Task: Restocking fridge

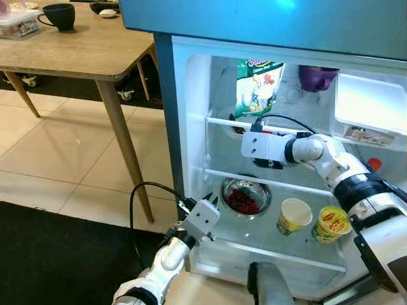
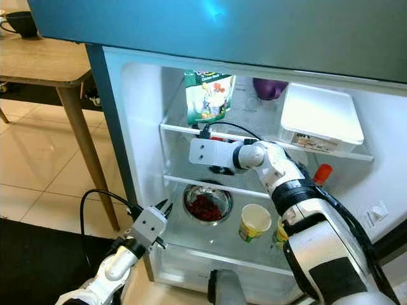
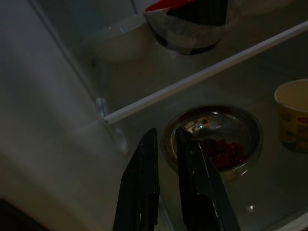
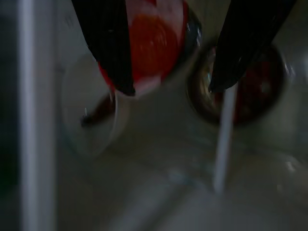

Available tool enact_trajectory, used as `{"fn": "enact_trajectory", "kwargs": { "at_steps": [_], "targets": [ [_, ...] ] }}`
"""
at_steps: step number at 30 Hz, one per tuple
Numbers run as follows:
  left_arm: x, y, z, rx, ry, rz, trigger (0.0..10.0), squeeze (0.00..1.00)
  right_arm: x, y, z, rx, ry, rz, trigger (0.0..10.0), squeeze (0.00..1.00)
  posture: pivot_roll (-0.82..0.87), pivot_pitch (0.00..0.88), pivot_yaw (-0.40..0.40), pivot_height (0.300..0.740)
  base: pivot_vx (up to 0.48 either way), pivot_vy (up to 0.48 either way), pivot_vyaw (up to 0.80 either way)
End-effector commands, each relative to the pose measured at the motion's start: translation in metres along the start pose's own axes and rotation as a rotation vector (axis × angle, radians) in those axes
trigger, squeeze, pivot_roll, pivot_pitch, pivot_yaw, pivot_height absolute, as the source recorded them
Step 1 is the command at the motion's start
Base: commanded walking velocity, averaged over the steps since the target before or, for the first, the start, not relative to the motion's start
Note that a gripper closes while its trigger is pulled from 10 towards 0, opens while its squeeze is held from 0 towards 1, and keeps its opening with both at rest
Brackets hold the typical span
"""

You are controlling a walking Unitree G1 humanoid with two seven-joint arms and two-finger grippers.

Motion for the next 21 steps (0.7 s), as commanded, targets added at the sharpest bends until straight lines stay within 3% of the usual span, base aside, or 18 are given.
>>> {"fn": "enact_trajectory", "kwargs": {
  "at_steps": [1, 3, 6, 9, 12, 15, 18, 19, 21],
  "targets": [
    [0.001, -0.003, 0.004, -0.004, -0.021, -0.007, 10.0, 0.0, -0.005, 0.0, 0.004, 0.015, -0.046, 0.0, 10.0, 0.0, -0.09, 0.009, -0.072, 0.547, 0.0, 0.0, 0.0],
    [0.001, -0.003, 0.004, -0.003, -0.023, -0.006, 10.0, 0.0, -0.018, 0.002, 0.01, 0.068, -0.144, 0.004, 10.0, 0.0, -0.09, 0.009, -0.072, 0.547, 0.0, 0.0, 0.0],
    [0.001, -0.003, 0.004, -0.003, -0.023, -0.006, 10.0, 0.0, -0.026, 0.005, 0.011, 0.093, -0.181, 0.01, 10.0, 0.0, -0.09, 0.009, -0.072, 0.547, 0.0, 0.0, 0.0],
    [0.001, -0.003, 0.004, -0.015, -0.023, 0.003, 10.0, 0.0, -0.048, 0.018, 0.001, 0.174, -0.229, 0.017, 10.0, 0.0, -0.09, 0.005, -0.075, 0.547, 0.0, 0.0, 0.0],
    [0.0, -0.003, 0.004, -0.019, -0.023, 0.002, 10.0, 0.0, -0.063, 0.03, -0.019, 0.234, -0.189, 0.014, 10.0, 0.0, -0.09, 0.005, -0.075, 0.547, 0.0, 0.0, 0.0],
    [0.0, -0.004, 0.004, -0.02, -0.023, 0.0, 10.0, 0.0, -0.067, 0.034, -0.026, 0.247, -0.17, 0.011, 10.0, 0.0, -0.09, 0.005, -0.075, 0.547, 0.0, 0.0, 0.0],
    [0.0, -0.005, 0.003, -0.022, -0.022, -0.006, 10.0, 0.0, -0.084, 0.055, -0.048, 0.333, -0.125, 0.008, 10.0, 0.0, -0.1, 0.0, -0.068, 0.547, 0.0, 0.0, 0.0],
    [0.0, -0.007, 0.002, -0.029, -0.014, -0.011, 10.0, 0.0, -0.086, 0.067, -0.052, 0.366, -0.127, 0.015, 10.0, 0.0, -0.1, 0.0, -0.067, 0.547, 0.0, 0.0, 0.0],
    [0.0, -0.007, 0.001, -0.033, -0.009, -0.014, 10.0, 0.0, -0.086, 0.074, -0.053, 0.386, -0.132, 0.019, 10.0, 0.0, -0.1, 0.001, -0.066, 0.547, 0.0, 0.0, 0.0]
  ]
}}
Point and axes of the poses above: a point about 5 cm out from each wrist's last joint towards the gripper, its own x axis pointing out of the wrist towards the gripper, its own z axis along the axis of the wrist's last joint, y = z × x, the point moved 6 cm from there along x, pointing out of the wrist towards the gripper, and after that the axes turned 11 degrees about -x, right-handed, at the moved point
